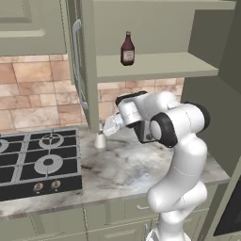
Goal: Take 2 condiments from the cabinet and move them on the counter near the stove.Make sure the condiments are lined up with each other, next to each other.
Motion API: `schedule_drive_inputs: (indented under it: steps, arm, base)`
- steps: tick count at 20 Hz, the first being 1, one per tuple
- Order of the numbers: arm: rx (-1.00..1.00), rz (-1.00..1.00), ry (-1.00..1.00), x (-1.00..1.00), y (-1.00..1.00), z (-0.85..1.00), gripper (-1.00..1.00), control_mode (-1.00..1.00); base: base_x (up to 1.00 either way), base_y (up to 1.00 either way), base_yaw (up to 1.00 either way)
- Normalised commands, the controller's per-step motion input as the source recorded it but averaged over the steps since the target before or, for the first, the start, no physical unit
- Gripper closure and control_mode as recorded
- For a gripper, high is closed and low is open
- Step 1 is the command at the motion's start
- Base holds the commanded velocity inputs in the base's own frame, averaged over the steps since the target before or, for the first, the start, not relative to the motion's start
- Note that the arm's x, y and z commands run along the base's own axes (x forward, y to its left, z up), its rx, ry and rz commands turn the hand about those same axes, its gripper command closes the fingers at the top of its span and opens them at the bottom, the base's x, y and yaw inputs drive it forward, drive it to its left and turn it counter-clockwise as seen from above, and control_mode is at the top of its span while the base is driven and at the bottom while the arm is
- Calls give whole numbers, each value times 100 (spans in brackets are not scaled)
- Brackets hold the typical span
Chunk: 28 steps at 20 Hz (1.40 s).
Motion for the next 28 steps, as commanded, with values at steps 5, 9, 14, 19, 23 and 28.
schedule_drive_inputs:
  steps: [5,9,14,19,23,28]
  arm:
    - [0,0,0,-32,-16,3,-100,-100]
    - [0,0,-1,-29,-1,29,-100,-100]
    - [0,0,-11,-65,-11,76,-100,-100]
    - [0,-2,-17,-87,-15,100,-100,-100]
    - [-2,-12,-4,-85,-25,100,-100,-100]
    - [-9,-20,3,-64,-44,100,-100,-100]
  base:
    - [0,0,0]
    - [0,0,0]
    - [0,0,0]
    - [0,0,0]
    - [0,0,0]
    - [0,0,0]
